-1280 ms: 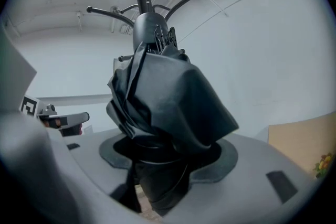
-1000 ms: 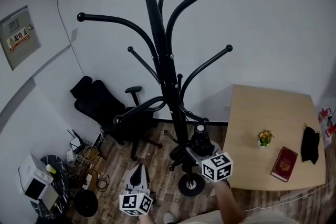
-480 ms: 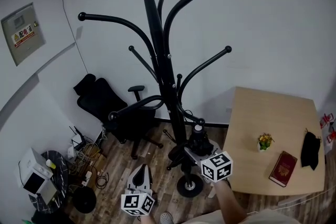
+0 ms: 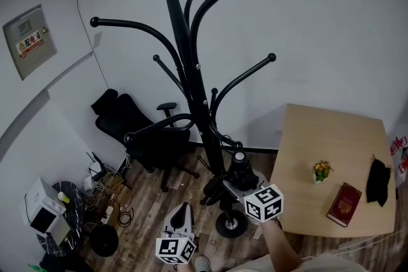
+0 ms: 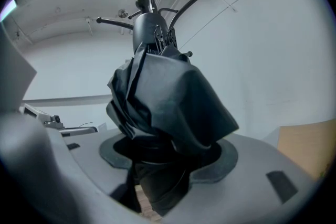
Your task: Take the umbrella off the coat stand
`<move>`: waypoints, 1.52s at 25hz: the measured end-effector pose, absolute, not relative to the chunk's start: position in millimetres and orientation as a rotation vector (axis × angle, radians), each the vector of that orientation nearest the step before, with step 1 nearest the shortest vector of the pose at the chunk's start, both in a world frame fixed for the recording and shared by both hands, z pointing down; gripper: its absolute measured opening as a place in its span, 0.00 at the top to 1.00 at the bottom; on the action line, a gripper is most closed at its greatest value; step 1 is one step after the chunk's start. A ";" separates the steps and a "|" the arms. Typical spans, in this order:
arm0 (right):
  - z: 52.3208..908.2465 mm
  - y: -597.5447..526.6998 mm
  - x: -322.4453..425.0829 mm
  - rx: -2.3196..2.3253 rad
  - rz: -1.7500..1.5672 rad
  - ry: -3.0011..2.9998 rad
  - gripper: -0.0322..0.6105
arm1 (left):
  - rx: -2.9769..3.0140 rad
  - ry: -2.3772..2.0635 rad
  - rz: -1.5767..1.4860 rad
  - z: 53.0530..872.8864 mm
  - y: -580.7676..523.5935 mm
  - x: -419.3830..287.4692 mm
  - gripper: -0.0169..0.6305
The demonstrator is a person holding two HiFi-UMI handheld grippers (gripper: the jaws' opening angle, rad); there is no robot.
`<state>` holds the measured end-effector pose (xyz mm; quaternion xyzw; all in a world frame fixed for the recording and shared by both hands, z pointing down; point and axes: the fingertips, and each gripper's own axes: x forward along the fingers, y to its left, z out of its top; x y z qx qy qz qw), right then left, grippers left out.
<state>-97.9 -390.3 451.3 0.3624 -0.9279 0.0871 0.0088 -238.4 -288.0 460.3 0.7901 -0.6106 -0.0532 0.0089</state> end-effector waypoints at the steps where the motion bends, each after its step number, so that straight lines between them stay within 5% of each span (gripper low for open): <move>1: 452.2 -389.3 -96.5 1.131 0.277 -2.900 0.50 | 2.466 -1.909 -0.163 461.6 -286.9 -237.3 0.94; 38: 413.4 -363.0 -71.8 1.161 0.234 -2.989 0.50 | 2.417 -1.954 -0.152 474.6 -264.5 -232.2 0.94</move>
